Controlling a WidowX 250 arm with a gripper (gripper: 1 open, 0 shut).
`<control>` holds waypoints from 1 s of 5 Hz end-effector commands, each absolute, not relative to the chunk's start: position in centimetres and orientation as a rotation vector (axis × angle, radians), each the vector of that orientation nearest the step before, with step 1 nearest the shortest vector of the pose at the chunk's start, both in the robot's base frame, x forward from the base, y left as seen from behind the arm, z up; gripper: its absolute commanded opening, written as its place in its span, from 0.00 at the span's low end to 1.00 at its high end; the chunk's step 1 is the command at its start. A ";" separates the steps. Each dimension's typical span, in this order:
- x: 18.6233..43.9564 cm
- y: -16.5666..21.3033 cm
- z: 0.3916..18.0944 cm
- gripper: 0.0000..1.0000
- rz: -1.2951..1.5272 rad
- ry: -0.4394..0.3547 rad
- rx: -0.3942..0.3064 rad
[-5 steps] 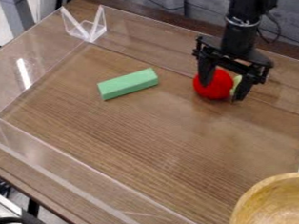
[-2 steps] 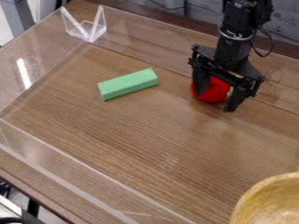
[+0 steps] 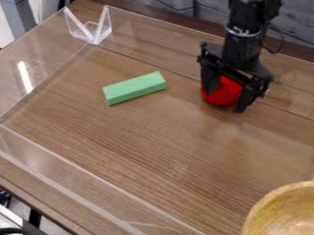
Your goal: Move the red fruit to the left
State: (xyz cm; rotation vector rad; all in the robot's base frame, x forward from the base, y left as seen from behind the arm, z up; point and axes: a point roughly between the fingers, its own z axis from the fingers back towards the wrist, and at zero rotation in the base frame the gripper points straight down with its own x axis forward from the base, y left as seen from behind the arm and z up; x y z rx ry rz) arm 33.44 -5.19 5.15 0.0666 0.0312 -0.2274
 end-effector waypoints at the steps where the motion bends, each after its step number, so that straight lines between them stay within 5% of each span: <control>1: 34.8 -6.6 9.0 1.00 -0.250 -0.073 0.055; 5: 35.7 -4.8 6.9 1.00 -0.170 -0.043 0.074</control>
